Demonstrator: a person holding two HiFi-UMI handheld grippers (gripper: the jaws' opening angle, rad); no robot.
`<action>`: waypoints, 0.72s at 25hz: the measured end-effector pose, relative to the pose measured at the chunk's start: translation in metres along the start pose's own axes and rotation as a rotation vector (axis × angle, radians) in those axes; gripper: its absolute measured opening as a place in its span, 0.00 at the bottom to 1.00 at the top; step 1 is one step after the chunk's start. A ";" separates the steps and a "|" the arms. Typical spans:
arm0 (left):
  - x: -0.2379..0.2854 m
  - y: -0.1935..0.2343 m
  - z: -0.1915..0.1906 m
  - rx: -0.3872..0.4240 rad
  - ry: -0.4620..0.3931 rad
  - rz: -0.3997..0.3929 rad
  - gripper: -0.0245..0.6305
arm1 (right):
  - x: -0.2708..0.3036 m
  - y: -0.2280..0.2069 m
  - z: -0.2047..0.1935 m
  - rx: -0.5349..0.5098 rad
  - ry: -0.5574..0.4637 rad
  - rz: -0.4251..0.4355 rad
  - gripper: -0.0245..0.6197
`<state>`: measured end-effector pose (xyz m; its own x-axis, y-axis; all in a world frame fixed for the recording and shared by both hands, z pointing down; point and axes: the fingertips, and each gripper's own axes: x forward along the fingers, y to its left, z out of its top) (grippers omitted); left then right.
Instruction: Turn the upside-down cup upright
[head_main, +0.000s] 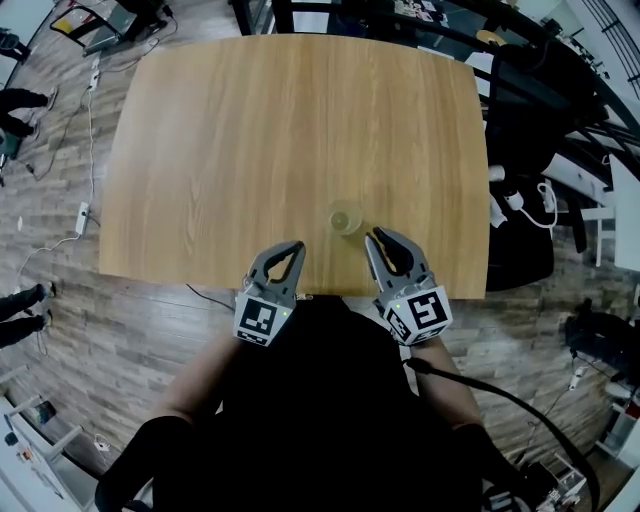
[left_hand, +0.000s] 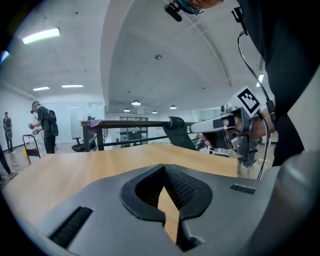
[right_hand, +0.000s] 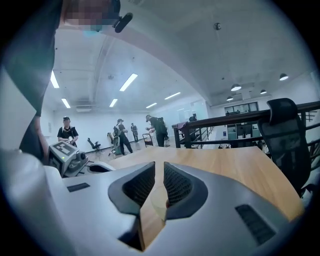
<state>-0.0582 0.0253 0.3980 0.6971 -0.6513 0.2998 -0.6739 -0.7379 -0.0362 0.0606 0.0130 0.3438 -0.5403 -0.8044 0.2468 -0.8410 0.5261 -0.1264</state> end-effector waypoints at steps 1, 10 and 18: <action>-0.001 -0.003 -0.001 0.000 -0.003 0.001 0.05 | 0.000 0.001 0.001 0.004 -0.005 -0.010 0.12; -0.001 -0.005 0.012 -0.025 -0.052 0.004 0.05 | -0.005 0.019 -0.007 -0.004 -0.001 -0.042 0.06; 0.005 -0.011 0.012 -0.037 -0.042 -0.014 0.05 | -0.009 0.028 -0.015 0.004 0.026 -0.039 0.06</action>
<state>-0.0443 0.0274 0.3881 0.7156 -0.6485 0.2595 -0.6721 -0.7405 0.0027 0.0420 0.0387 0.3523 -0.5061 -0.8170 0.2764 -0.8616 0.4932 -0.1200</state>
